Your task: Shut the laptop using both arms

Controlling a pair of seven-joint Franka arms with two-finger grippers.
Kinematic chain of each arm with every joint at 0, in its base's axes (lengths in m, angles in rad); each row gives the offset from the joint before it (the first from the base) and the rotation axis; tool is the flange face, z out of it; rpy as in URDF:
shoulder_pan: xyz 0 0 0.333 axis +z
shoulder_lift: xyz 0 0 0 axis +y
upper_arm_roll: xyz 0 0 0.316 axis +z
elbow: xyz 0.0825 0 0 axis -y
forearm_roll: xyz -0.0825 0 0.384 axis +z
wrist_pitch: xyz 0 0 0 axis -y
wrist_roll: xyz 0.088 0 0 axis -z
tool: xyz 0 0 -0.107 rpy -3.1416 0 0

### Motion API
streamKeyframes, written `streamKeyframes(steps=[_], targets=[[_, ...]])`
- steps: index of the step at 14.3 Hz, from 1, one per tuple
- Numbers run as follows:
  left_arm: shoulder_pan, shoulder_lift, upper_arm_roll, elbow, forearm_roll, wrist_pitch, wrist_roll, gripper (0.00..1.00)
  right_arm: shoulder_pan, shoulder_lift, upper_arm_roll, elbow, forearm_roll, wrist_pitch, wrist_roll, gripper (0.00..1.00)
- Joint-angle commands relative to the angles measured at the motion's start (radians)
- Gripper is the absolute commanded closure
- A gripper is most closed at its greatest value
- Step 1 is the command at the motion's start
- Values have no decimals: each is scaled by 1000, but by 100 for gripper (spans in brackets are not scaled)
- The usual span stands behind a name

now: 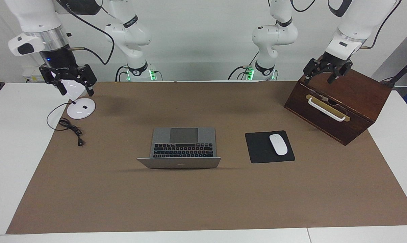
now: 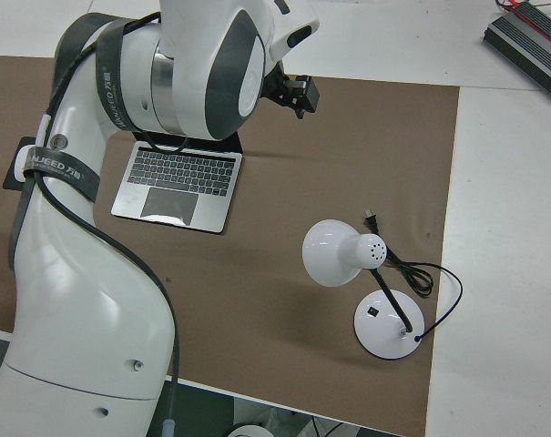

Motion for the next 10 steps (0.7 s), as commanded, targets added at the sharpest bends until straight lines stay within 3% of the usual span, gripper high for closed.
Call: streamKeyframes(steps=[1, 5, 6, 8, 9, 10], targets=[[6, -11, -3, -11, 15, 18, 5, 0, -22, 63, 11, 23, -8, 111, 16, 0], [13, -12, -1, -12, 15, 12, -5, 1, -21, 193, 11, 196, -25, 156, 16, 1], [12, -12, -3, -12, 13, 10, -5, 15, -18, 215, 11, 224, -36, 185, 16, 1], [13, -12, -1, -11, 13, 10, -5, 58, 1, 243, 14, 229, -74, 290, 16, 9], [13, -12, -1, -11, 15, 7, -5, 85, 13, 260, 20, 230, -86, 335, 16, 18], [15, -12, -1, -11, 15, 9, -3, 100, 31, 281, 20, 239, -86, 376, 16, 28]])
